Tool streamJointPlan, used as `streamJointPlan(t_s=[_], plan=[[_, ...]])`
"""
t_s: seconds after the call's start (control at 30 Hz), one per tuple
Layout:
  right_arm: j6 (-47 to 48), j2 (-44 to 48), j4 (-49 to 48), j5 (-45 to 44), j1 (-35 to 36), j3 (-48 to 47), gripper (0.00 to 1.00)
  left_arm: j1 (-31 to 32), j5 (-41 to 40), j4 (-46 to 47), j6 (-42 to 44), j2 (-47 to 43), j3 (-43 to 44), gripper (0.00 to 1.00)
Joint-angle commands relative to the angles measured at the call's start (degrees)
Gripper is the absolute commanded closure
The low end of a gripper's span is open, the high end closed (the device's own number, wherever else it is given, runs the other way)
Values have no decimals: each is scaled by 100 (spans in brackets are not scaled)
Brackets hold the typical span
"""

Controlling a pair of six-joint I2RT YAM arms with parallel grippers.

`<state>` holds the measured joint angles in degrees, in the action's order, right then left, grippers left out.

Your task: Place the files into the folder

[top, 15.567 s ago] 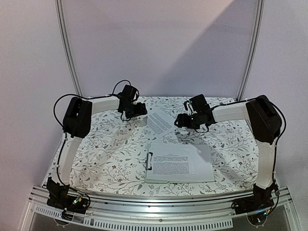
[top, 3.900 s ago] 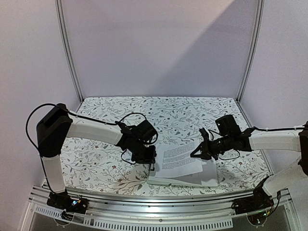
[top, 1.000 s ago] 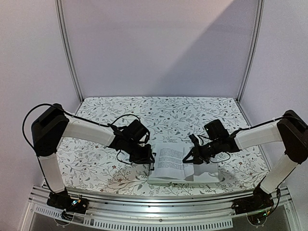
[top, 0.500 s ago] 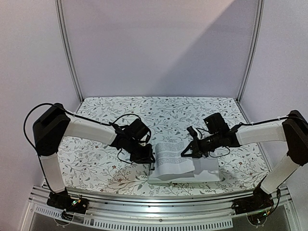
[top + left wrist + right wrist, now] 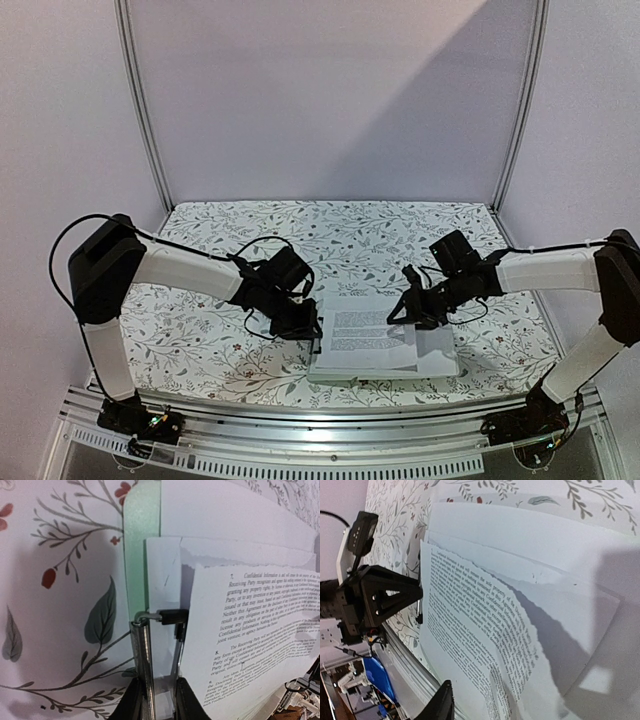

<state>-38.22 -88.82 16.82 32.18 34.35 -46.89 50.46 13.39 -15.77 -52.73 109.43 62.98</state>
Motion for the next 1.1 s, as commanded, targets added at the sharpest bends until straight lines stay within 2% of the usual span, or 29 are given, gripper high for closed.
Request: streamJointPlan(t_s=[0.0, 0.23, 0.4, 0.6, 0.9, 1.07], plan=[[410, 138, 684, -436, -7, -407, 55, -45, -192, -515, 33, 325, -83, 100], [1271, 349, 1742, -1673, 14, -1236, 48, -53, -183, -522, 43, 334, -80, 100], [1884, 277, 1721, -2019, 181, -1619, 47, -47, -189, -524, 35, 342, -84, 100], [2191, -112, 752, -1327, 716, -1411, 49, -48, -196, -522, 22, 333, -93, 100], [1405, -1052, -2095, 550, 835, -501, 67, -45, -175, -480, 4, 343, -66, 100], [1160, -1554, -2392, 804, 855, -548, 72, -50, -172, -425, 8, 275, -116, 100]])
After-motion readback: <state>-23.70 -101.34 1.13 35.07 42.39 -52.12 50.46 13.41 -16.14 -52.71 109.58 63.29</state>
